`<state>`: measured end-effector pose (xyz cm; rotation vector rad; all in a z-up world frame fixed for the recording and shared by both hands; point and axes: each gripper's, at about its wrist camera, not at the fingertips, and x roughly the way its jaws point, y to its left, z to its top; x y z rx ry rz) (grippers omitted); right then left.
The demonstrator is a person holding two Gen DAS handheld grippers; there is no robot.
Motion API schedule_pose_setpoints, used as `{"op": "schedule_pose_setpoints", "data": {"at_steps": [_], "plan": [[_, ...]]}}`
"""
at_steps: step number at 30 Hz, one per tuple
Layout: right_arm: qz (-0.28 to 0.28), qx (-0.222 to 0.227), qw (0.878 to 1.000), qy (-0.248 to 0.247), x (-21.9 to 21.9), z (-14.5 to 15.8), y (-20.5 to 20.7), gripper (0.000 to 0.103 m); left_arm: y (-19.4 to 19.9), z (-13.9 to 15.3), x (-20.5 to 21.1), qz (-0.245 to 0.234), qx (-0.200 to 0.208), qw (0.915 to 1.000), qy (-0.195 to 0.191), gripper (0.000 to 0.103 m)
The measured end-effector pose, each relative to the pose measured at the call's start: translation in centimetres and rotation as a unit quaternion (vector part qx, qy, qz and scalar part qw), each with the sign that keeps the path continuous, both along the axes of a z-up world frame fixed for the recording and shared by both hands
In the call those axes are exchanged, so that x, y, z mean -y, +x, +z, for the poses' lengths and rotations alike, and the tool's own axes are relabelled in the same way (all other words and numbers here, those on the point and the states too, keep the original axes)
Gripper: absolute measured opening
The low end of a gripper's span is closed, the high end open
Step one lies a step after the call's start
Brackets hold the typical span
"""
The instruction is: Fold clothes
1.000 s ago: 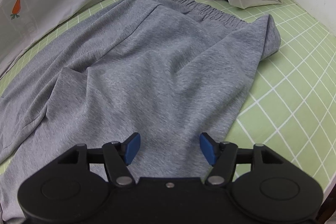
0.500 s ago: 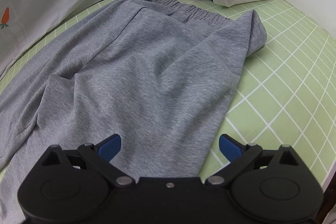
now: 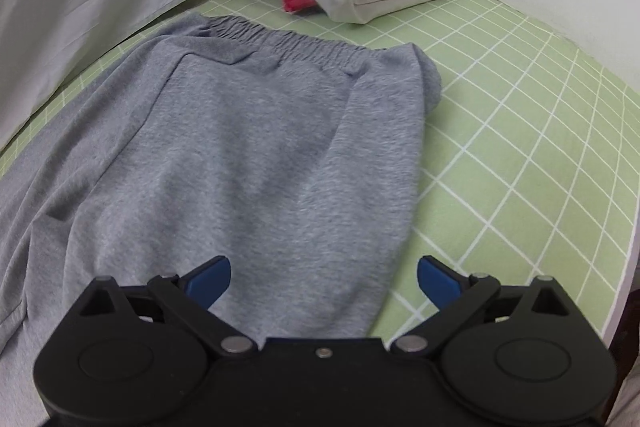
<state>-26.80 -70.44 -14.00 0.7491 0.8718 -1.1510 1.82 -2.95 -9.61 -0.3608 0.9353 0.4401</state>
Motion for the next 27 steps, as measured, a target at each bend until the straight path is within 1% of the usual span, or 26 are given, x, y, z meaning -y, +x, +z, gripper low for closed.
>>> {"op": "schedule_pose_setpoints", "data": {"at_steps": [1,2,3,4,5,6,8,11,14,18,19,21,24,27], "plan": [[-0.007,0.002,1.000,0.003,0.4,-0.1,-0.3,0.079,0.0,-0.1,-0.1,0.001,0.000,1.0000,-0.004,0.001],[-0.015,0.005,1.000,0.006,0.8,-0.1,-0.6,0.060,0.0,-0.2,-0.2,0.003,0.000,1.0000,-0.008,0.001],[-0.016,0.011,1.000,0.005,1.1,-0.1,-0.8,0.050,-0.1,-0.3,-0.2,0.003,0.001,0.9999,-0.011,0.001],[-0.010,0.023,1.000,0.001,1.2,0.0,-1.1,0.043,0.0,-0.3,-0.2,0.003,0.001,0.9999,-0.012,0.001],[-0.004,0.029,1.000,-0.002,1.3,0.1,-1.3,0.019,0.0,-0.3,-0.1,0.001,0.002,0.9999,-0.011,0.001],[0.002,0.034,0.999,-0.006,1.4,0.2,-1.4,0.002,0.0,-0.2,-0.1,-0.001,0.003,0.9999,-0.010,0.001],[0.013,0.028,0.999,-0.026,1.2,0.5,-1.7,0.002,0.1,-0.1,0.0,-0.004,0.007,0.9999,-0.010,0.001],[0.031,-0.003,0.997,-0.065,0.5,1.1,-2.5,0.001,0.1,0.1,0.0,-0.010,0.013,0.9998,-0.009,0.001],[0.020,-0.003,0.997,-0.072,0.2,1.8,-4.8,0.001,-0.2,0.8,-0.5,-0.011,0.024,0.9996,-0.013,0.001],[-0.015,0.032,0.997,-0.065,-0.6,3.4,-8.4,0.001,-1.1,1.9,-1.5,-0.015,0.036,0.9992,-0.006,0.001],[-0.021,0.035,0.997,-0.067,-1.0,3.7,-9.1,0.001,-1.3,2.1,-1.8,-0.016,0.038,0.9992,-0.004,0.001],[-0.019,0.027,0.997,-0.066,-1.9,3.6,-10.0,0.001,-1.8,2.0,-2.6,-0.010,0.032,0.9994,0.001,0.001],[-0.008,0.012,0.998,-0.057,-3.5,3.0,-10.9,0.001,-2.9,1.0,-4.2,0.008,0.011,0.9999,-0.002,0.001],[0.001,0.007,0.999,-0.046,-4.5,2.5,-11.2,0.002,-3.6,0.3,-4.6,0.002,-0.004,0.9999,-0.010,0.001]]}}
